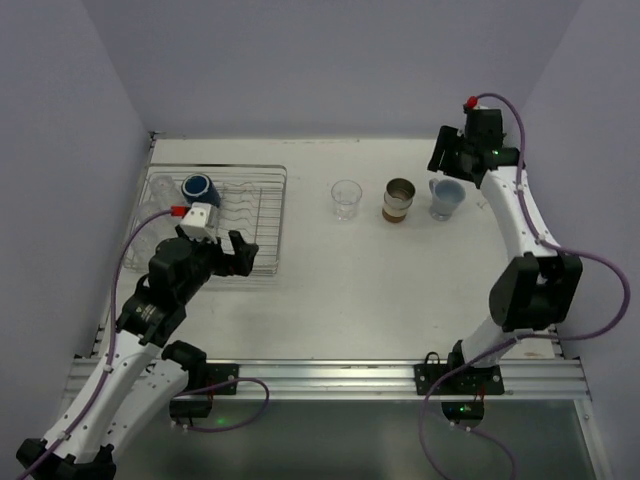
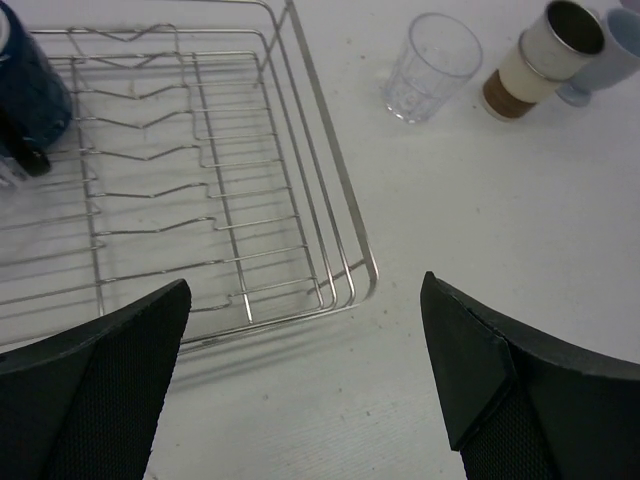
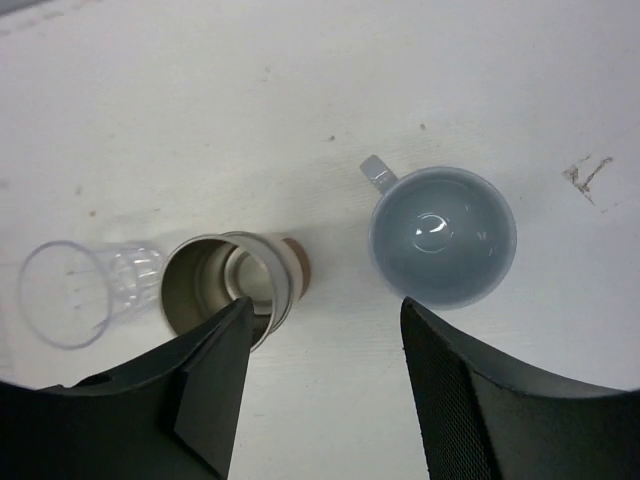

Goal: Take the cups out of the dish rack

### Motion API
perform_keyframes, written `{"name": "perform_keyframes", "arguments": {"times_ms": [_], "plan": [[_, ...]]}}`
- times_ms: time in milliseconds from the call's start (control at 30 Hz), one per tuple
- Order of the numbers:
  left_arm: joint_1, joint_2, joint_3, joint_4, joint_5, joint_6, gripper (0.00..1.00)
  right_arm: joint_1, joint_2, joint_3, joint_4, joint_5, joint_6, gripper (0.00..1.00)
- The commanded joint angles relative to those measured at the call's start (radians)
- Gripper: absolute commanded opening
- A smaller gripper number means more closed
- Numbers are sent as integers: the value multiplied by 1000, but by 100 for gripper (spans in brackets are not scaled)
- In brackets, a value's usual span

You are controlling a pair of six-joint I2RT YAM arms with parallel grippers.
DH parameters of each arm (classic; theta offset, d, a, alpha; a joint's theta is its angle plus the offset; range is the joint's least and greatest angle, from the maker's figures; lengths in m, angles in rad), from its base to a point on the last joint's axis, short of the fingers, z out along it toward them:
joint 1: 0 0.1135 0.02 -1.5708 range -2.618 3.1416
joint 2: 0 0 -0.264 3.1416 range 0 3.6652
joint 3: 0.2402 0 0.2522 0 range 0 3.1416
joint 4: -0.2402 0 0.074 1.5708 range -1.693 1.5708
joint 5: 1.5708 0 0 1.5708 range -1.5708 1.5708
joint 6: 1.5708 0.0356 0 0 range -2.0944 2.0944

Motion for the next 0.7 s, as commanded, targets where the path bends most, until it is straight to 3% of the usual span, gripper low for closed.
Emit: {"name": "perform_keyframes", "arguments": {"times_ms": [0,67,300,367,467,667], "plan": [[7,34,99,5,-255,-30,100,-2,-221,-167,217,-134,59,64],[7,55,156,-2,-387,-37,100,-2,-328,-287,305,-179,91,64],[53,294,253,42,-550,-54,100,7,-645,-711,720,-516,298,64],[102,347,270,61,-529,-57,100,16,-673,-744,759,-570,306,64],[269,408,300,88,-432,-60,100,20,-683,-775,767,-625,303,64],[353,620,392,53,-372,-45,100,21,-704,-775,764,-656,297,64]]}}
